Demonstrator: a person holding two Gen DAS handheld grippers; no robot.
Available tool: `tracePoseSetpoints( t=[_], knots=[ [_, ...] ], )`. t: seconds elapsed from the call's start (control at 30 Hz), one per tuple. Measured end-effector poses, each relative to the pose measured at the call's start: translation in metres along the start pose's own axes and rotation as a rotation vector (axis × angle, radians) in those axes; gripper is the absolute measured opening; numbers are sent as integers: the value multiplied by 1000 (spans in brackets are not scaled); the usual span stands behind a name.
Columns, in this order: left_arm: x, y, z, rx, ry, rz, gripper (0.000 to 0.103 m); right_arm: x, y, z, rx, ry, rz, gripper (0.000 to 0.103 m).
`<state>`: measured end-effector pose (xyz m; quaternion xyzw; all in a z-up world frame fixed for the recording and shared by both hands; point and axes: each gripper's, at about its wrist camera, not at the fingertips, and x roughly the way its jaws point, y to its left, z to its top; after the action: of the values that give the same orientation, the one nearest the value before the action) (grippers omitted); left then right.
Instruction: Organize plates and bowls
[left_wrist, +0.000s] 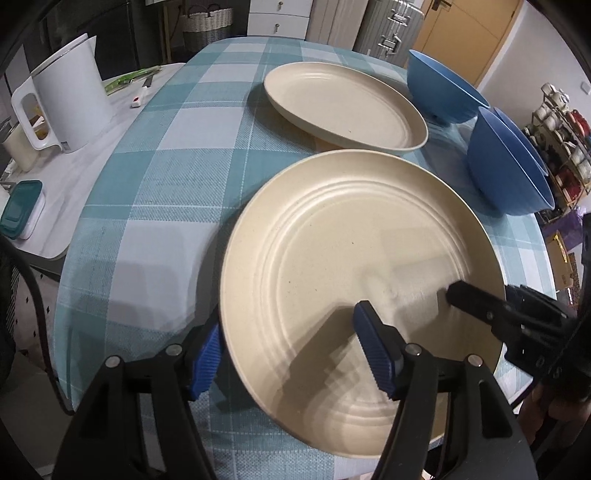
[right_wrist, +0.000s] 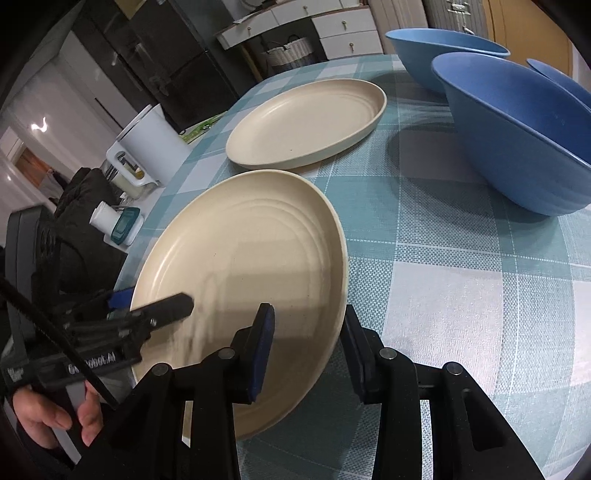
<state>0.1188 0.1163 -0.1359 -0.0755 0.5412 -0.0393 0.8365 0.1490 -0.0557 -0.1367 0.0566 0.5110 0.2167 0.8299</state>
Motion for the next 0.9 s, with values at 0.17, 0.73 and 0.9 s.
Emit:
tracePoseSetpoints(
  t=[0.17, 0.73, 0.9],
  knots=[
    [-12, 13, 1, -35, -78, 46, 81, -19, -1, -3, -31, -71, -30, 49],
    [-85, 4, -7, 6, -475, 163, 94, -94, 13, -2, -108, -455, -189, 96],
    [-105, -9, -10, 39, -599, 170, 100, -107, 4, -2, -20, -505, -180, 101]
  ],
)
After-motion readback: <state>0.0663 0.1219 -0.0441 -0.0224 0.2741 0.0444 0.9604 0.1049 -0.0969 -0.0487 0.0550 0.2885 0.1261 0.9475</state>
